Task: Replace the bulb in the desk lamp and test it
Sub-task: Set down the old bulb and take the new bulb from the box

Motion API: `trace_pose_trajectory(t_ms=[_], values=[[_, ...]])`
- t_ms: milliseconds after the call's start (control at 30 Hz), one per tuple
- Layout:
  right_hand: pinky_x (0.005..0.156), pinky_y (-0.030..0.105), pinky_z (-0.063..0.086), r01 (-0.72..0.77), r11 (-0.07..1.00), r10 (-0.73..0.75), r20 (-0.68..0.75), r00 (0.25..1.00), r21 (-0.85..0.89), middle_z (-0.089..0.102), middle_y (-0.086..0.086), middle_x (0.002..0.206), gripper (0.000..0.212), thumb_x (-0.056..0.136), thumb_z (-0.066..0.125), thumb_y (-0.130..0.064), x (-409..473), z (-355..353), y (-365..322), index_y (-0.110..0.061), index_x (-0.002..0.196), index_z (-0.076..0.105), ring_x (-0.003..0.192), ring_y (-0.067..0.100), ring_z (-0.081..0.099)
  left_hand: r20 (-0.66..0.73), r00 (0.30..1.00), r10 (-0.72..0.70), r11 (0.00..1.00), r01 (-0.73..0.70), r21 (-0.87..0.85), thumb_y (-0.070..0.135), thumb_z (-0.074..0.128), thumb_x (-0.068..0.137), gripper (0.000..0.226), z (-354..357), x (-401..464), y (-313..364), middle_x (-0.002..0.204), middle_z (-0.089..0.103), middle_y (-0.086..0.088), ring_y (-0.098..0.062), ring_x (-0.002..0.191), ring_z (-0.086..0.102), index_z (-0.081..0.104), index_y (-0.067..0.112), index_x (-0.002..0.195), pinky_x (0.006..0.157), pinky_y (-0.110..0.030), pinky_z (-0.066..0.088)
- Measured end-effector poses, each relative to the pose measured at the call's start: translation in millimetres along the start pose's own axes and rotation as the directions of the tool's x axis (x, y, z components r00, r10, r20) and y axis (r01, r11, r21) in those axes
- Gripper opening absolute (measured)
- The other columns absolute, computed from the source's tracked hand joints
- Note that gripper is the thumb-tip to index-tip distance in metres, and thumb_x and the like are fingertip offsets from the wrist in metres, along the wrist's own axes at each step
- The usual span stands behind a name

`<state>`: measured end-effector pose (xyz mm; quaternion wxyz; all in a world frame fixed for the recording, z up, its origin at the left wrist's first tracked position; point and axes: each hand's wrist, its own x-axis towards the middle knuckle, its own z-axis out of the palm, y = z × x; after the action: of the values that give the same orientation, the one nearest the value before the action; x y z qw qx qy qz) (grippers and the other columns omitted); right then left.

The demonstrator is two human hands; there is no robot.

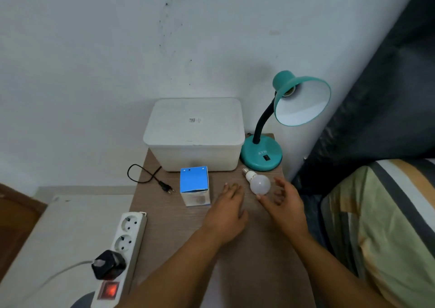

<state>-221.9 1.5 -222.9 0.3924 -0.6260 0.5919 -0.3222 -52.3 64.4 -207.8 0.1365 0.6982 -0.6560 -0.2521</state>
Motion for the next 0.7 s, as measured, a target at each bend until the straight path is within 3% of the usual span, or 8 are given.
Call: trace_pose_trajectory(t_ms=[200,367,567,633,700], values=[[0.091,0.032,0.051,0.106,0.994,-0.106,-0.031,0.994,-0.018,0.056,-0.009,0.121,0.056,0.077,0.081,-0.032,-16.0,-1.0,-24.9,-0.029,0.126,0.054,0.105,0.008,0.054,-0.032,0.999,0.023,0.999,-0.024,-0.027,0.033,0.051,0.1,0.066,-18.7,-42.8,0.7,0.166,0.022,0.002,-0.017,0.154,0.014,0.022,0.023,0.158,0.123,-0.034,0.022],[0.086,0.019,0.045,0.189,0.982,-0.191,0.103,0.976,0.024,0.055,-0.012,0.121,0.044,0.083,0.078,-0.027,-28.4,14.6,-47.6,-0.035,0.12,0.056,0.107,0.007,0.055,-0.199,0.979,-0.035,0.993,0.012,-0.115,0.035,0.05,0.1,0.055,-27.9,-85.1,-24.8,0.156,0.039,0.01,-0.008,0.143,0.035,0.037,0.03,0.152,0.116,-0.027,0.031],[0.093,0.017,0.045,0.327,0.945,-0.312,0.273,0.91,-0.01,0.058,-0.012,0.127,0.046,0.085,0.075,-0.031,-20.7,41.7,-73.1,-0.029,0.128,0.06,0.116,0.003,0.055,-0.455,0.861,-0.225,0.936,0.06,-0.347,0.023,0.062,0.093,0.038,-36.6,-109.7,-58.8,0.122,0.059,0.016,-0.007,0.116,0.057,0.058,0.033,0.13,0.095,-0.02,0.044],[0.098,0.02,0.045,0.367,0.93,-0.344,0.324,0.881,-0.01,0.055,-0.01,0.136,0.048,0.086,0.074,-0.031,-15.8,52.2,-82.8,-0.028,0.131,0.059,0.122,0.003,0.051,-0.456,0.825,-0.334,0.881,0.102,-0.462,0.021,0.066,0.093,0.037,-43.1,-109.9,-65.2,0.118,0.06,0.014,-0.005,0.113,0.057,0.054,0.036,0.124,0.086,-0.013,0.043],[0.1,0.02,0.042,0.385,0.923,-0.35,0.371,0.86,-0.022,0.05,-0.008,0.144,0.05,0.088,0.073,-0.029,-11.4,61.0,-90.8,-0.028,0.135,0.057,0.126,0.001,0.045,-0.401,0.814,-0.42,0.815,0.144,-0.561,0.022,0.07,0.091,0.044,-48.4,-104.7,-71.4,0.127,0.059,0.011,-0.006,0.116,0.055,0.051,0.03,0.13,0.087,-0.013,0.041]])
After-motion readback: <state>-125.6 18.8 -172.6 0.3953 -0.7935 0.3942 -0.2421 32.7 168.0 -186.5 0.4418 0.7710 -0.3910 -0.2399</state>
